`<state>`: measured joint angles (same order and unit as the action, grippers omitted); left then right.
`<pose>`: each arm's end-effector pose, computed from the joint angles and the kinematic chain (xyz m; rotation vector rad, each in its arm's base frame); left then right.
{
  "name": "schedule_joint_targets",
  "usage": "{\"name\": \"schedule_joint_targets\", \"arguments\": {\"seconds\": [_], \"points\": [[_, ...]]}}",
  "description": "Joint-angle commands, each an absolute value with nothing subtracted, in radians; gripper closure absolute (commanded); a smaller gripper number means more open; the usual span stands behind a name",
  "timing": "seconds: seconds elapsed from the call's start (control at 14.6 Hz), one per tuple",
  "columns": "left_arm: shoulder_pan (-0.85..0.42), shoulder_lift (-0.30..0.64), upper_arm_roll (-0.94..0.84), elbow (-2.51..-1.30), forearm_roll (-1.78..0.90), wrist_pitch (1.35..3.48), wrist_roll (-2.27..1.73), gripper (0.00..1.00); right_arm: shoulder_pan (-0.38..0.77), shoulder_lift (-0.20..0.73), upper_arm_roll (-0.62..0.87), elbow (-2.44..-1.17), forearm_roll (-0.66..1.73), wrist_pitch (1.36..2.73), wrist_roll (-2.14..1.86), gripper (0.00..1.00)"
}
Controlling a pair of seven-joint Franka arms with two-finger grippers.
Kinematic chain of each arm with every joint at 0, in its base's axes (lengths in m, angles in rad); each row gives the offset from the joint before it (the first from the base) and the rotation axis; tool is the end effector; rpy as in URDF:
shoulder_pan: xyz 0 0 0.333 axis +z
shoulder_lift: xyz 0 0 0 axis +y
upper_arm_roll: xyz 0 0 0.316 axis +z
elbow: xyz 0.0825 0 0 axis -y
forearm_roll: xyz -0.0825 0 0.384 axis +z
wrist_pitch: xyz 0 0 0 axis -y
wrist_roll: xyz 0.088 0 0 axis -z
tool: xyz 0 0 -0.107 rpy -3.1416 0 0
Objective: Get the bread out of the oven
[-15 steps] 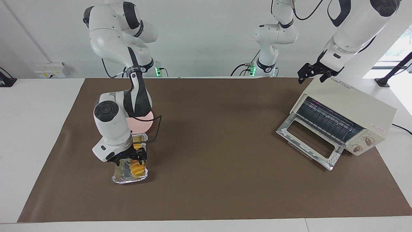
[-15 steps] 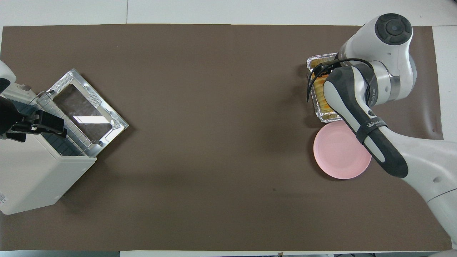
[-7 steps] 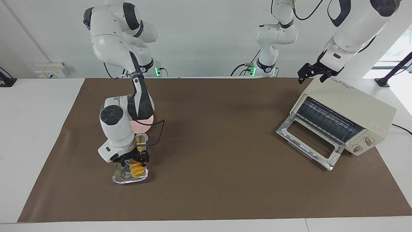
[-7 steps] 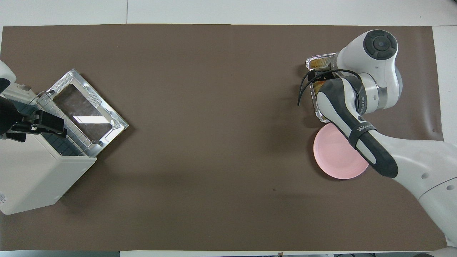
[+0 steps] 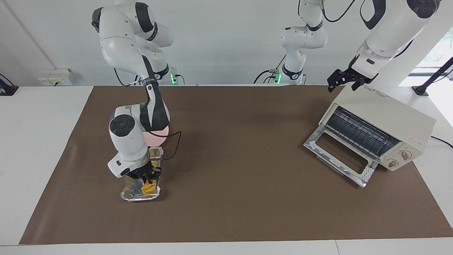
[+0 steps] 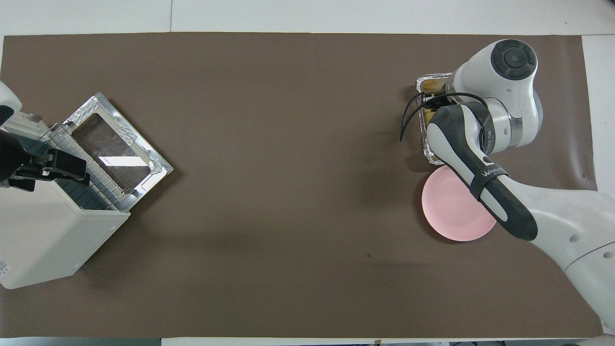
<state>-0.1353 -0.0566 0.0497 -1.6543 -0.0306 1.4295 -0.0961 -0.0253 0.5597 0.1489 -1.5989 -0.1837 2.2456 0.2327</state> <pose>0.5173 -0.0473 0.6051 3.1122 0.0131 -0.2661 0.6971 0.0667 0.3173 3.0840 -0.0418 0.1638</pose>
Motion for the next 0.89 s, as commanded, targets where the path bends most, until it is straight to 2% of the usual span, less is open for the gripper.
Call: {"name": "schedule_joint_targets", "arguments": {"seconds": [0.0,0.2,0.48,0.68,0.82], "points": [[-0.120,-0.072,0.043,-1.666,-0.038,1.442,-0.094,0.00,-0.040,0.503,0.160,-1.602,-0.176,2.189,0.227,1.00],[-0.121,-0.072,0.043,-1.666,-0.038,1.442,-0.094,0.00,-0.035,0.436,0.161,-1.568,-0.178,2.054,0.216,1.00],[-0.120,-0.072,0.043,-1.666,-0.038,1.442,-0.094,0.00,-0.026,0.277,0.166,-1.615,-0.172,1.887,0.216,1.00],[-0.120,-0.072,0.043,-1.666,-0.038,1.442,-0.094,0.00,-0.028,0.106,0.166,-1.799,-0.060,1.882,0.216,1.00],[-0.120,-0.072,0.043,-1.666,-0.038,1.442,-0.094,0.00,-0.028,-0.013,0.166,-1.972,-0.046,1.957,0.215,1.00]]}}
